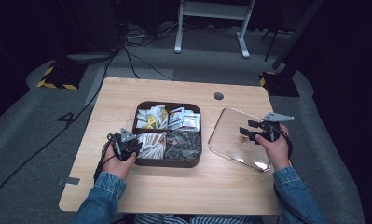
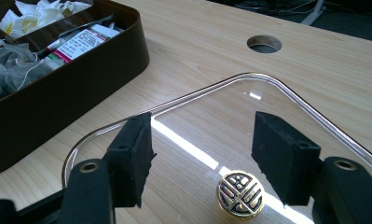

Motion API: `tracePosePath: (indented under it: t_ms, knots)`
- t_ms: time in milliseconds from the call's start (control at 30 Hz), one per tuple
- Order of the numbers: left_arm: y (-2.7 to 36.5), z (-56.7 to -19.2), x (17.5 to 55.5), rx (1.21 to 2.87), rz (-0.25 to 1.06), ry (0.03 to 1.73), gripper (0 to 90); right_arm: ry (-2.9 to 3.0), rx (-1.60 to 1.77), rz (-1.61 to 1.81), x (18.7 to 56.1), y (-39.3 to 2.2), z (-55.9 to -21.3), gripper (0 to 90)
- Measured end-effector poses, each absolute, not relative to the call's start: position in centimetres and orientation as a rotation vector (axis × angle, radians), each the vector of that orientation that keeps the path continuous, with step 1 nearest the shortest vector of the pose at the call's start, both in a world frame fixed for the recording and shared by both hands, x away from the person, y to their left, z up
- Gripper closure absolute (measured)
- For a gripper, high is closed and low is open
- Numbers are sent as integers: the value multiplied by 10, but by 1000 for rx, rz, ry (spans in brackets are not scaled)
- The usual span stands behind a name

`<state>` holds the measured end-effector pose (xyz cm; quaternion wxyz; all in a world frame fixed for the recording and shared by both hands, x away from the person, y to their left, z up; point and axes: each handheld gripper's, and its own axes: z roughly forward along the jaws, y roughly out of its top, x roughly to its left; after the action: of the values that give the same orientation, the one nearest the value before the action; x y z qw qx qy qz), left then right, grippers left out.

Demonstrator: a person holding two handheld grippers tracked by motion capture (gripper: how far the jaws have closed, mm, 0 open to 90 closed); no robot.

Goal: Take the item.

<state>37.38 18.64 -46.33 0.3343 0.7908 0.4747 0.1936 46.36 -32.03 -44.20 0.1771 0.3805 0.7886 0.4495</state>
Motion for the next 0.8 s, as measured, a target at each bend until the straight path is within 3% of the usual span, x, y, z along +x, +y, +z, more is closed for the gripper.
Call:
tracePosePath:
  t_ms: [367, 800]
  knots:
    - [179, -462, 381, 2144, 546, 1245, 739, 2234, 1078, 1261, 462, -322, -444, 389]
    - [185, -462, 385, 2153, 551, 1226, 871, 2225, 1090, 1263, 459, -325, -444, 389]
